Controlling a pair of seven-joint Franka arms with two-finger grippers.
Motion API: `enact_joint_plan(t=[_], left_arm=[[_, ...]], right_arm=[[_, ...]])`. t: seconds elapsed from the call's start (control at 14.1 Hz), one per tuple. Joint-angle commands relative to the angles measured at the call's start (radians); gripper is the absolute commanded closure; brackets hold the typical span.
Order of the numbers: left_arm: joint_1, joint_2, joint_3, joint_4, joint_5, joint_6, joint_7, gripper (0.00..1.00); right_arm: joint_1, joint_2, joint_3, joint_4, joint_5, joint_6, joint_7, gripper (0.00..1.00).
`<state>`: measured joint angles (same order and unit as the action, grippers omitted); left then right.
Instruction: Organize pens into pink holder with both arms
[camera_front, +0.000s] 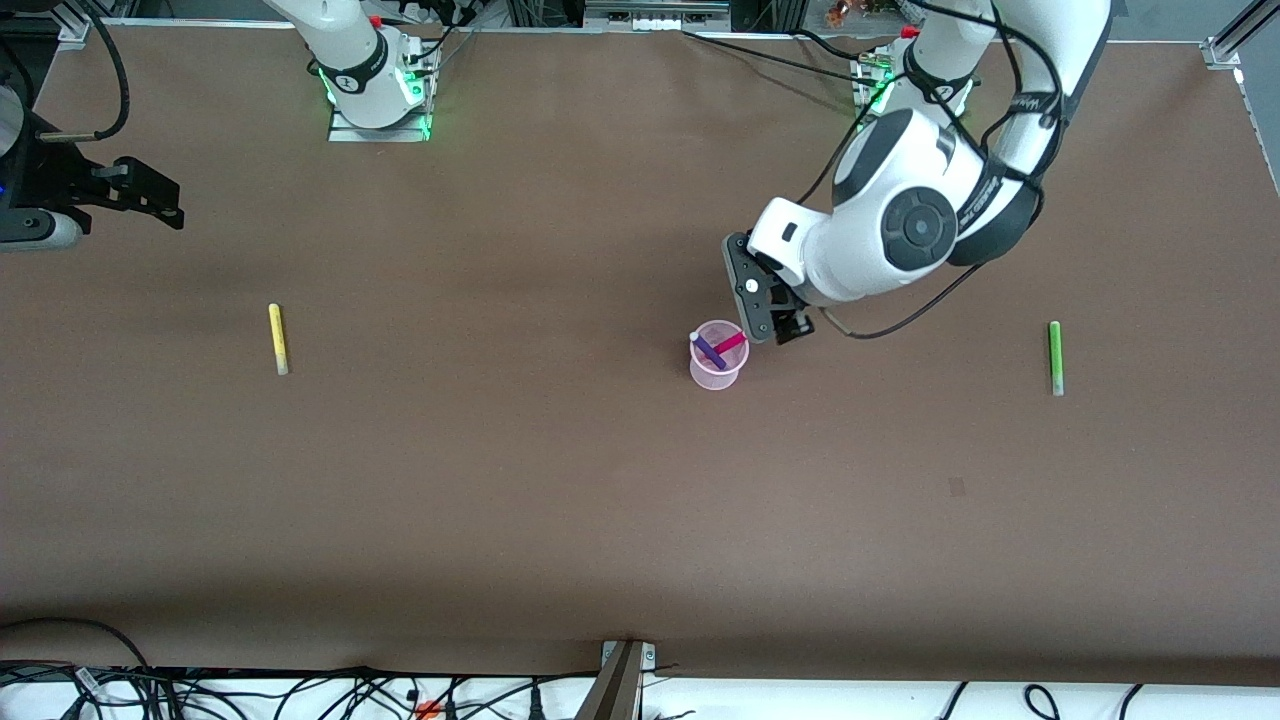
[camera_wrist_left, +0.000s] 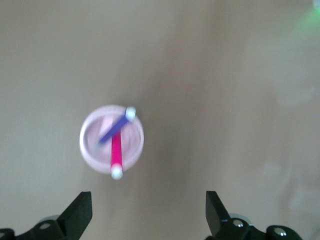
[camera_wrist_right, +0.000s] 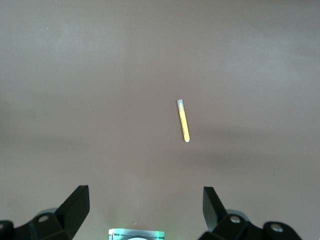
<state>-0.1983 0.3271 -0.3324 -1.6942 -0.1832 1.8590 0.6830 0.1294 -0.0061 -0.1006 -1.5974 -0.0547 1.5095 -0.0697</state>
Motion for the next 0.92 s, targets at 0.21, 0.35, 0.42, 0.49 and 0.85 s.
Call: enact_joint_plan(t=[0.21, 0.35, 0.42, 0.49, 0.85], left_arm=[[0.026, -0.068, 0.021, 0.129, 0.290, -0.227, -0.376, 0.00], [0.081, -0.134, 0.024, 0.160, 0.321, -0.259, -0.395, 0.00], [0.111, -0.149, 0.026, 0.195, 0.320, -0.317, -0.405, 0.00], [0.137, -0.151, 0.024, 0.241, 0.312, -0.358, -0.436, 0.00], [0.140, -0.288, 0.258, 0.087, 0.153, -0.277, -0.637, 0.00]], right_arm=[[0.013, 0.015, 0.002, 0.014, -0.016, -0.002, -0.004, 0.00], [0.013, 0.015, 0.002, 0.014, -0.016, 0.000, -0.002, 0.00], [0.013, 0.015, 0.002, 0.014, -0.014, -0.002, -0.002, 0.00], [0.013, 0.015, 0.002, 0.016, -0.013, 0.001, -0.002, 0.00], [0.027, 0.017, -0.002, 0.019, -0.017, 0.003, -0.002, 0.00]])
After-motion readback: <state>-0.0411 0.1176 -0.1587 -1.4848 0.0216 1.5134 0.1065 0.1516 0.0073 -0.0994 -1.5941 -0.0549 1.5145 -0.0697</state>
